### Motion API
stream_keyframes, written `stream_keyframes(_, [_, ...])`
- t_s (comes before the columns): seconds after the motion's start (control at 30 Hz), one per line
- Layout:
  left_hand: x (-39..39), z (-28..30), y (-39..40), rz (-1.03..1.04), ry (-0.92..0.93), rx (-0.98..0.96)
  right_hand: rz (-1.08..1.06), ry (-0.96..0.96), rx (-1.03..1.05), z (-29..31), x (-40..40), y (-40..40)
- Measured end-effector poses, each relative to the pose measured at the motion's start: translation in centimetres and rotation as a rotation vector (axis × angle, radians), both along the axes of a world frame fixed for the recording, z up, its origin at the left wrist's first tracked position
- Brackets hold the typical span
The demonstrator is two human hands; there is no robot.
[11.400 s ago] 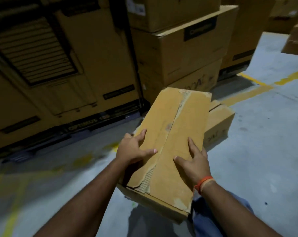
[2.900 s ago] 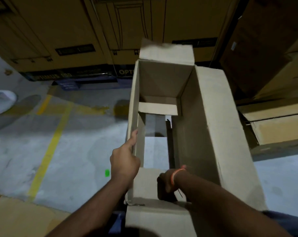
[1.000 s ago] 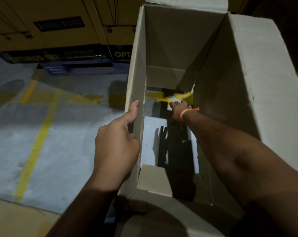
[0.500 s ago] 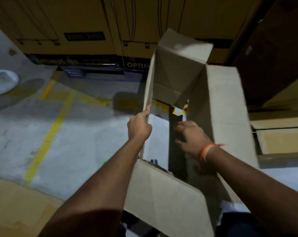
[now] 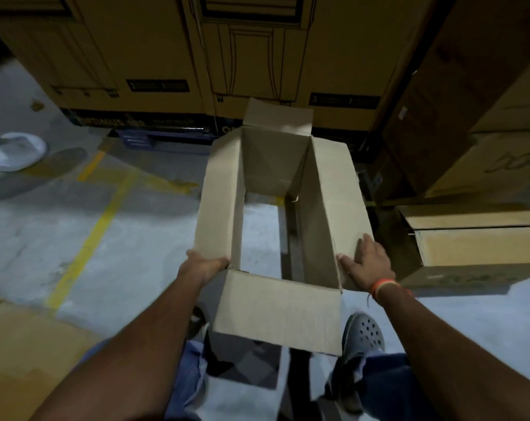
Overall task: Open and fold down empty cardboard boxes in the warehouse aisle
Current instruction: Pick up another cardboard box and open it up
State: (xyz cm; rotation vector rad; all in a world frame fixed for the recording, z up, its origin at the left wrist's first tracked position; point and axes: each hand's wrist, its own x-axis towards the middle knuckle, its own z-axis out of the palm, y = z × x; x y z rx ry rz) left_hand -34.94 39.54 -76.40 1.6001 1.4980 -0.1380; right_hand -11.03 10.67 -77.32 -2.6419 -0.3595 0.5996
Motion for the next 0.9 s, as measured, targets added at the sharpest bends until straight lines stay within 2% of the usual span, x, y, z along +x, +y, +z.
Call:
stream_keyframes(0.1, [-3.9, 1.7, -2.8, 0.147, -0.079, -0.371, -0.242, 0.152, 0.167, -0.1, 1.4, -1.4])
stream_keyframes(0.17, [-5.7, 3.0, -5.5, 0.191, -0.058, -0.585, -0.296, 0.236, 0.202, 1.2, 1.4, -2.0])
stream_keyframes(0.2, [-6.1, 3.0, -6.7, 0.254, -0.117, -0.643, -0.289, 0.243, 0.195, 2.0, 1.3, -2.2])
stream_keyframes(0.27, [-6.1, 2.7, -8.5, 0.472, -0.356, -0.633, -0.270, 0.219, 0.236, 3.6, 0.8, -2.6])
stream_keyframes(0.33, [-5.2, 2.7, -9.8, 0.702, -0.596, -0.479, -0.254, 0.253, 0.360, 5.3, 0.0, -2.8])
stream_keyframes(0.43, [-3.3, 3.7, -10.8, 0.888, -0.801, -0.290, -0.184, 0.361, 0.469, 7.2, -2.0, -2.6])
stream_keyframes(0.53, [-1.5, 3.9, -11.6, 0.831, -0.875, -0.249, -0.027, 0.278, 0.432, 7.9, -4.7, -2.0])
stream_keyframes(0.7, [1.8, 5.3, -13.0, 0.485, -0.877, -0.334, 0.295, 0.102, 0.078, 7.5, -9.8, -0.5])
stream_keyframes(0.83, [3.8, 4.9, -13.3, 0.244, -0.789, -0.362, 0.369, 0.150, 0.069, 6.8, -14.0, 0.7])
stream_keyframes(0.9, [4.6, 4.1, -13.3, 0.092, -0.686, -0.295, 0.399, 0.133, 0.091, 6.6, -15.3, 1.2])
